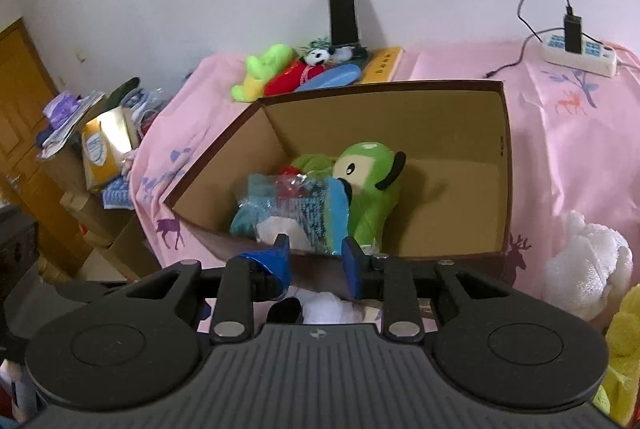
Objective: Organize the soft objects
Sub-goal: 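Move the right gripper down to the white-and-black plush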
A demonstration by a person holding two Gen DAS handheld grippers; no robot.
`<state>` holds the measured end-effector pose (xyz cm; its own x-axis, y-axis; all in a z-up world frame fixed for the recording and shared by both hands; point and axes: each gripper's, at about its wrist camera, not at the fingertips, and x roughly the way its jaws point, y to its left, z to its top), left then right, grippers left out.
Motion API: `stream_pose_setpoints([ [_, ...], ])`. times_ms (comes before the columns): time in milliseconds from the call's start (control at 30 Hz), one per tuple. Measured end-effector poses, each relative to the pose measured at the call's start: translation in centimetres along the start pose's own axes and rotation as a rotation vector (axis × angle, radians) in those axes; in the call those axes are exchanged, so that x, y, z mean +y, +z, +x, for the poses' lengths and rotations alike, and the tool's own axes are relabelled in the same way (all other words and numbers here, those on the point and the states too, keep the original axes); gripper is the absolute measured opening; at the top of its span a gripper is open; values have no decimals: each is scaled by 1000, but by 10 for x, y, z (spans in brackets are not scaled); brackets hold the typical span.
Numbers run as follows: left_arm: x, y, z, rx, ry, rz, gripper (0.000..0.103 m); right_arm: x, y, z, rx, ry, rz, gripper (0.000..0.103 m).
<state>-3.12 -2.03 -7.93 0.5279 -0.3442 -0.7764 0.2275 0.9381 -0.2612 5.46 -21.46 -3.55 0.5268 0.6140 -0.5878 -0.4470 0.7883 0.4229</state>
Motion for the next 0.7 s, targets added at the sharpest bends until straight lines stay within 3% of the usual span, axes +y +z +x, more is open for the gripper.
stream_pose_setpoints([
  [133, -6, -1, 6, 23, 25, -23, 84, 0, -10, 1, 43, 65, 1, 7],
  [267, -13, -3, 11, 27, 47, -38, 74, -3, -16, 4, 65, 92, 1, 5],
  [533, -18, -6, 21, 18, 76, -53, 78, -19, -27, 12, 149, 179, 139, 5],
  [700, -8, -3, 28, 26, 41, -47, 70, -24, -27, 20, 203, 228, 244, 11],
])
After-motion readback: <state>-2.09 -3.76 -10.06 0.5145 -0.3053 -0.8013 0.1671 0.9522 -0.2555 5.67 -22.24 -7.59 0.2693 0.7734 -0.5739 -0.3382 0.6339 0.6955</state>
